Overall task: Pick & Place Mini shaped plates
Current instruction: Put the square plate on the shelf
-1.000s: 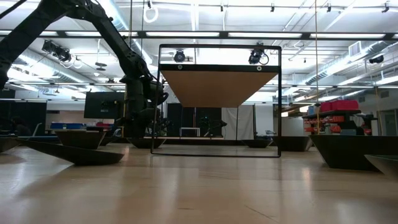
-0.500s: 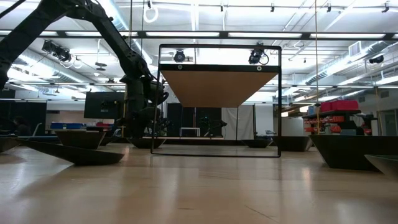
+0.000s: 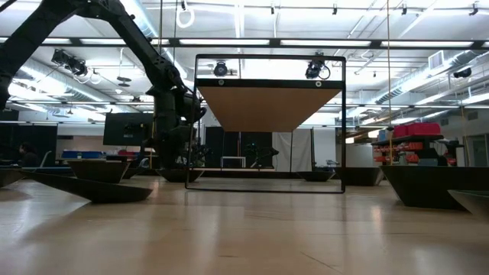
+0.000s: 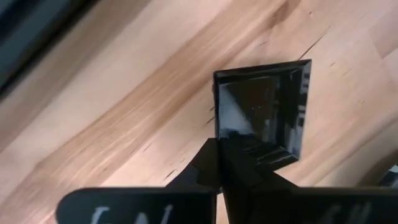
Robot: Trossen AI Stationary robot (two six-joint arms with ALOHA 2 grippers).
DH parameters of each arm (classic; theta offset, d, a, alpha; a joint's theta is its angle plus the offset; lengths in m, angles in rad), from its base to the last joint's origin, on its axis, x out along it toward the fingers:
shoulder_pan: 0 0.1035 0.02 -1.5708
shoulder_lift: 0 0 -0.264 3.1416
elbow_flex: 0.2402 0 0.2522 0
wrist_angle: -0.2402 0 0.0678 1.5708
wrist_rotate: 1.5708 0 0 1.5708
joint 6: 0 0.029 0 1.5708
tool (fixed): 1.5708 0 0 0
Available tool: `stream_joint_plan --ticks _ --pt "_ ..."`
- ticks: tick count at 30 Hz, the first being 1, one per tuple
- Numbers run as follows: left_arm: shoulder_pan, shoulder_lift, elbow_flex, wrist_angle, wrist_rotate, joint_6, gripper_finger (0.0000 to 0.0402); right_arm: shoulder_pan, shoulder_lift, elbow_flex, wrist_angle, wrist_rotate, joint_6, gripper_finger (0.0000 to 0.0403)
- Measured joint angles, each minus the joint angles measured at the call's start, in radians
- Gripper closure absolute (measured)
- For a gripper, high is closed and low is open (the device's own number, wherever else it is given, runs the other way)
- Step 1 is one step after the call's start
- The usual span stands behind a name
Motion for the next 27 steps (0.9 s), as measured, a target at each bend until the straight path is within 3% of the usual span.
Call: stream_joint_plan --ticks 15,27 --pt "-0.013 -0.057 0.000 -0.072 -0.021 -0.005 0.0398 0.000 0.000 0.000 0.000 0.000 0.000 0.0392" --pt "-0.019 -0.244 0.000 -0.099 -0.021 -0.092 0.0399 0.000 0.000 0.000 0.000 0.000 0.000 0.0392"
